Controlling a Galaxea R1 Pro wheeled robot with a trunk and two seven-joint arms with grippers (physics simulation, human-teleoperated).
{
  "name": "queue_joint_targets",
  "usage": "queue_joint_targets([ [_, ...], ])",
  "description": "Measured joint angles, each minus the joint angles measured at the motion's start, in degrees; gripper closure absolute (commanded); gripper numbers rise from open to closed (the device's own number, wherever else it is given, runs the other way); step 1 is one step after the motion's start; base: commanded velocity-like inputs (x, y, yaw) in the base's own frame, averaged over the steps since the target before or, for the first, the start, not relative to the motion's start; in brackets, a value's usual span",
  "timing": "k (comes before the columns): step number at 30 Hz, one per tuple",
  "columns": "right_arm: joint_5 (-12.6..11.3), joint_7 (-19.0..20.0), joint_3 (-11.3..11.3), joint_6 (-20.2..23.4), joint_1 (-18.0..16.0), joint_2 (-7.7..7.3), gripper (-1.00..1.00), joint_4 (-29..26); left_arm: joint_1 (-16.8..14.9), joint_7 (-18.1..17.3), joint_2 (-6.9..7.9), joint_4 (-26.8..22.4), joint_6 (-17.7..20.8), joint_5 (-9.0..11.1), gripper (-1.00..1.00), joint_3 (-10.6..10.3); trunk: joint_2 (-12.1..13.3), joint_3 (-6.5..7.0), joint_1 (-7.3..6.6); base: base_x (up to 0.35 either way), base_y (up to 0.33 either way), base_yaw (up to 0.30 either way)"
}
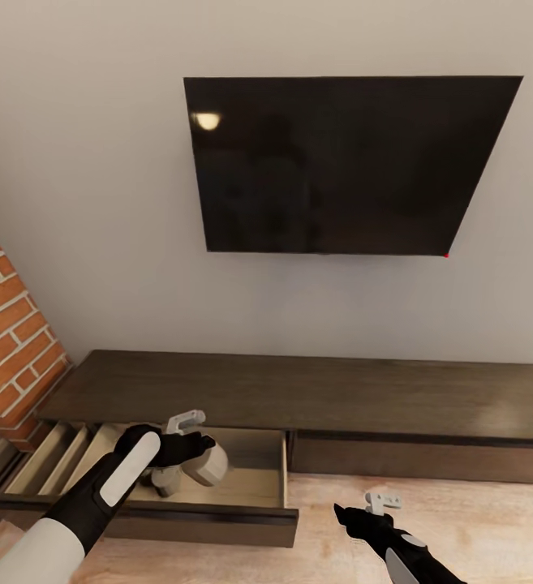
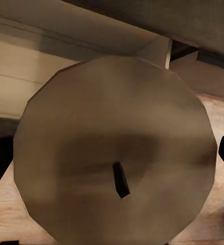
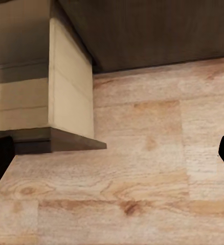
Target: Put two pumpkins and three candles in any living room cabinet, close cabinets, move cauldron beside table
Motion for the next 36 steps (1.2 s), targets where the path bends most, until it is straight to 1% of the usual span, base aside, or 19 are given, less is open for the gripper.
queue_joint_targets([
  [7,0.0,0.0,0.0,0.0,0.0,0.0,-1.0,0.0,0.0,0.2,-0.03,0.3,0.0,0.1,1.0,0.0,0.0,0.0,0.02,0.165,-0.243,0.0],
  [15,0.0,0.1,0.0,0.0,0.0,0.0,-1.0,0.0,0.0,-0.3,-0.01,0.4,0.0,0.1,1.0,0.1,0.0,0.0,0.02,0.066,-0.091,0.0],
  [20,0.0,0.1,0.0,0.1,0.0,0.0,-1.0,0.0,0.0,-0.3,-0.01,0.4,0.0,0.0,1.0,0.2,0.0,0.0,0.01,0.243,-0.033,0.0],
  [25,0.0,0.1,0.0,0.1,0.0,0.0,-1.0,0.0,0.0,0.1,-0.01,0.5,0.0,0.0,1.0,0.2,0.0,0.0,0.02,0.117,-0.004,0.0],
  [30,0.0,0.1,0.0,0.1,0.0,0.0,-1.0,0.0,0.0,0.0,0.13,0.5,0.0,0.4,1.0,0.6,0.0,0.0,0.03,0.033,0.0,0.0],
  [36,0.0,0.1,0.0,0.1,0.0,0.0,-1.0,0.0,0.0,-0.2,0.16,0.5,-0.1,0.3,1.0,0.7,0.0,0.0,0.03,0.003,0.0,0.0],
])
